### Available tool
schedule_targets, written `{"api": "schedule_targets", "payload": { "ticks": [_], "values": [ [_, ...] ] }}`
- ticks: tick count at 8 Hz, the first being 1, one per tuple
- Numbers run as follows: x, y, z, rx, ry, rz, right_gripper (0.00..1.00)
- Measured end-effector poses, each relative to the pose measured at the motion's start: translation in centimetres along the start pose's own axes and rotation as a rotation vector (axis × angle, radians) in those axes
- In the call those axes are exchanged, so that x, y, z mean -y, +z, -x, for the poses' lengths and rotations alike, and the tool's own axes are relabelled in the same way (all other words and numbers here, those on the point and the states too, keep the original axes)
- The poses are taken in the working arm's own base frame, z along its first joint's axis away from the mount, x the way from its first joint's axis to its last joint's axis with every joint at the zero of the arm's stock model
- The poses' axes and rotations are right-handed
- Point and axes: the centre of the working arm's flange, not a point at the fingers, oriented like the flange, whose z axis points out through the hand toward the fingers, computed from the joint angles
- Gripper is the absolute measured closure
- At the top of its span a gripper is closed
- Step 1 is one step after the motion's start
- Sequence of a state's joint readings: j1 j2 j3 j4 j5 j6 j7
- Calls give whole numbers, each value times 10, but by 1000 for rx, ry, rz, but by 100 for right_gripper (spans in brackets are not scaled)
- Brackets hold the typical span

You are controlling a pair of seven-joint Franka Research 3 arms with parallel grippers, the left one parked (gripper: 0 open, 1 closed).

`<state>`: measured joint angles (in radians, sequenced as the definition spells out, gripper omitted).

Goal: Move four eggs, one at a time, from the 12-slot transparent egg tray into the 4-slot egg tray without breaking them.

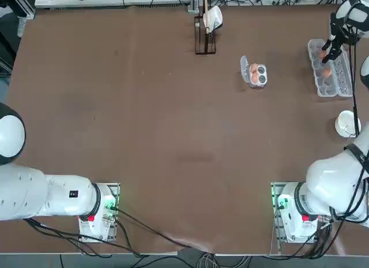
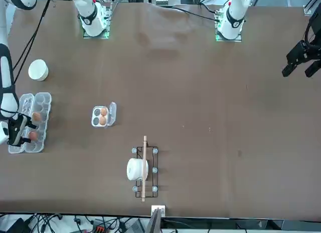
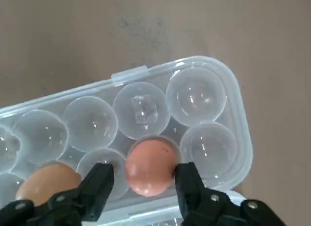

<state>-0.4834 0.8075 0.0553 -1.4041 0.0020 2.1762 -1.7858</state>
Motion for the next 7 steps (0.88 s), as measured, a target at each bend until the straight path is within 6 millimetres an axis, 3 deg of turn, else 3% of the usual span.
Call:
{"api": "schedule_targets", "payload": {
  "ticks": [3,7],
  "values": [
    [-1,-1,-1,0,-2,3,27],
    [-1,0,-4,-3,-7,3,23]
  ]
}}
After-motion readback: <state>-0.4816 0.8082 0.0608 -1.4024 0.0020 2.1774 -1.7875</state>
